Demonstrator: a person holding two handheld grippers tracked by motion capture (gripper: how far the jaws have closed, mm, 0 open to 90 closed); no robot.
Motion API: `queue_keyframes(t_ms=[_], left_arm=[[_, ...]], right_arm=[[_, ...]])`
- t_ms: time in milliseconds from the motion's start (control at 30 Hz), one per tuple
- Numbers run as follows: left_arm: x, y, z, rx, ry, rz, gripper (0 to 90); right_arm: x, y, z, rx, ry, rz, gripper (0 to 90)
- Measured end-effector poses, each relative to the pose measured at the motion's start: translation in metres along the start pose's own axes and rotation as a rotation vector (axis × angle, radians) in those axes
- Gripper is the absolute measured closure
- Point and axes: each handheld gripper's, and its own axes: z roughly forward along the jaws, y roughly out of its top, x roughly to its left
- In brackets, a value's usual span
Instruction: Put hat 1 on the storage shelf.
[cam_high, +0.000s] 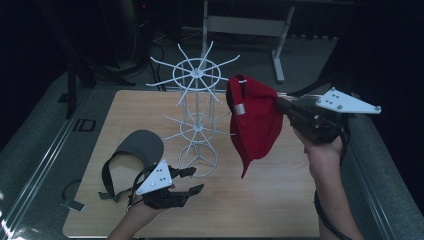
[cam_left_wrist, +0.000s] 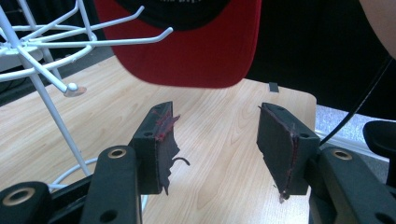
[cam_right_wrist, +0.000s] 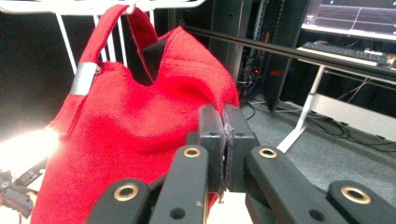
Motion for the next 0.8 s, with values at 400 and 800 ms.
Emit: queue_keyframes(t_ms=[400, 800], left_arm=[[0.001, -0.001, -0.002, 0.0, 0.006, -0.002, 46.7], [0.005, -0.007, -0.009, 0.016, 0.02, -0.013, 47.3]], right_arm=[[-0.002, -0.012, -0.002, -0.018, 0.062, 0.044, 74.9], [-0.01, -0.032, -0.019, -0.002, 0.105, 0.037, 53.5]])
